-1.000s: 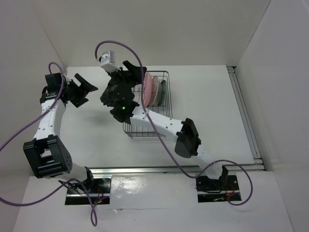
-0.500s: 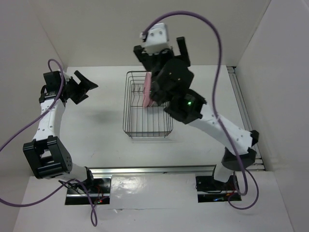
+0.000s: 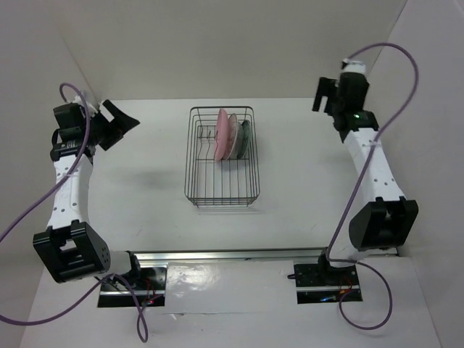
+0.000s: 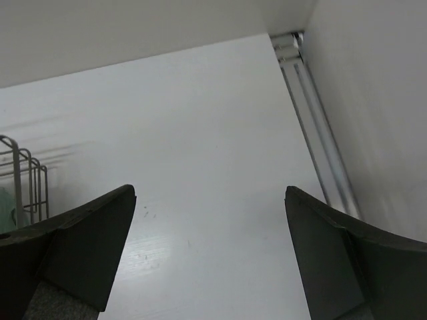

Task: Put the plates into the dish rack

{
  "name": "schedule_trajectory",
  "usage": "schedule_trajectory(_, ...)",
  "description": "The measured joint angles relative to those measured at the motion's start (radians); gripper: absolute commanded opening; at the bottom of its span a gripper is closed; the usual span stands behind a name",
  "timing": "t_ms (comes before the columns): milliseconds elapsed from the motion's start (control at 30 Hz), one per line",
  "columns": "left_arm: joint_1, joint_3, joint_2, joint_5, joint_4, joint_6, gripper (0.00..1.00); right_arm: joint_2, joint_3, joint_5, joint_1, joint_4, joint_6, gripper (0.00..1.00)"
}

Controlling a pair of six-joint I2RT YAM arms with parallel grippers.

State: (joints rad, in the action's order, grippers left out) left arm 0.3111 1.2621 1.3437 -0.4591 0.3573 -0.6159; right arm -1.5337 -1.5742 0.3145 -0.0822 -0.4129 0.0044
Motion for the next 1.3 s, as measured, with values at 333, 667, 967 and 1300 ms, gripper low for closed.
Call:
schedule_trajectory(333,0.120,0.000,-0.008,0.060,0.025,-0.047,1.00,0.260,0.197,-0.308,0.276,0.025,0.317,1.00)
schedule_trajectory(667,0.131,-0.013,-0.020,0.059,0.026,-0.047,1.00,0.270,0.247,-0.335,0.269,0.061,0.365,1.00)
schedule_trajectory(967,0.131,-0.013,-0.032,0.054,0.025,-0.047,1.00,0.256,0.248,-0.352,0.265,0.086,0.377,1.00)
schedule_trajectory(1300,0.131,-0.025,-0.037,0.026,0.023,-0.047,1.00,0.239,0.258,-0.352,0.265,0.095,0.399,1.00)
